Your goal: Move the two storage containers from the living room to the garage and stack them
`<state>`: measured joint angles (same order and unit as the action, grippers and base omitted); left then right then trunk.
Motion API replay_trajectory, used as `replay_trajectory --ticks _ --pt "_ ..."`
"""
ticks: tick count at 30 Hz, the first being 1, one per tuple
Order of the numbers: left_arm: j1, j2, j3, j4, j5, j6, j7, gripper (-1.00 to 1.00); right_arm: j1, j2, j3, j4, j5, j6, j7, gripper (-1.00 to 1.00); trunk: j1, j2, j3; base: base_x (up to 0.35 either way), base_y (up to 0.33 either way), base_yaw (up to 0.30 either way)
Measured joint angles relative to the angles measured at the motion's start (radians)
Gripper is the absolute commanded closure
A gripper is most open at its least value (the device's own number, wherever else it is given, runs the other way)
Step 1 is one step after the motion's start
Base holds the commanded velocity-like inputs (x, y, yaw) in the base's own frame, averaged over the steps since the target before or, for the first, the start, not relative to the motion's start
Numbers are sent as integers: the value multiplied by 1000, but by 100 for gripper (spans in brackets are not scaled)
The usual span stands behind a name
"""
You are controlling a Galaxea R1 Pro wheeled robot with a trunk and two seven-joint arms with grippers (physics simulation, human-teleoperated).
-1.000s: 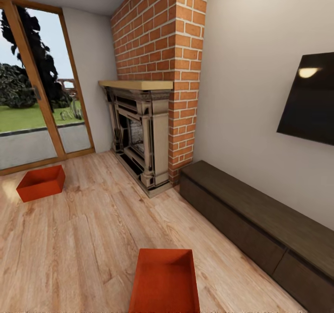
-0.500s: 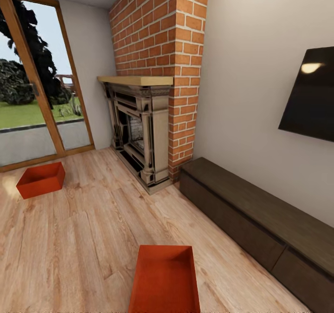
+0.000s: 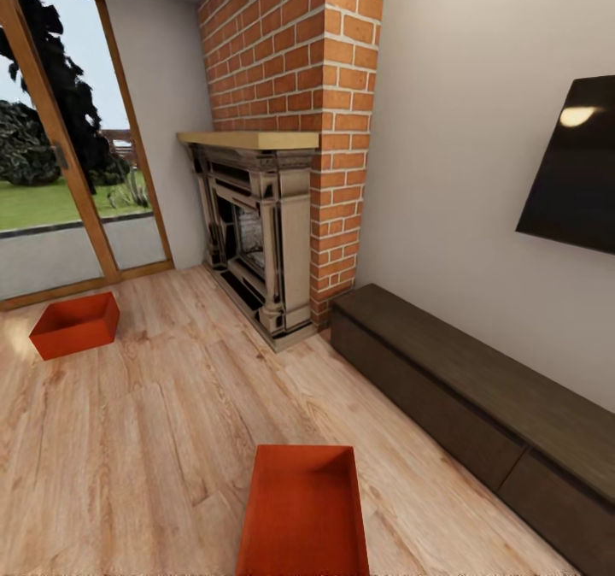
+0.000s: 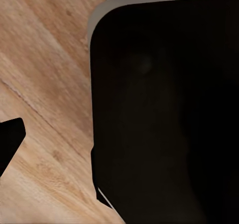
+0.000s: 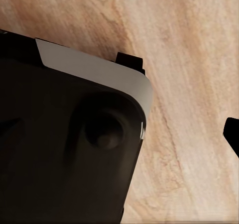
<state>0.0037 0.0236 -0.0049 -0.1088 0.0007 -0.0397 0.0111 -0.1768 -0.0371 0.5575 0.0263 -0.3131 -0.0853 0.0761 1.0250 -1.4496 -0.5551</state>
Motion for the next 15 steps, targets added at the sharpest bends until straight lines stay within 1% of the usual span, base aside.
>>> replay_trajectory --ticks 15 --pt "0 -1 1 0 0 0 0 -100 1 2 -1 0 2 -12 1 -100 0 0 -24 0 0 0"
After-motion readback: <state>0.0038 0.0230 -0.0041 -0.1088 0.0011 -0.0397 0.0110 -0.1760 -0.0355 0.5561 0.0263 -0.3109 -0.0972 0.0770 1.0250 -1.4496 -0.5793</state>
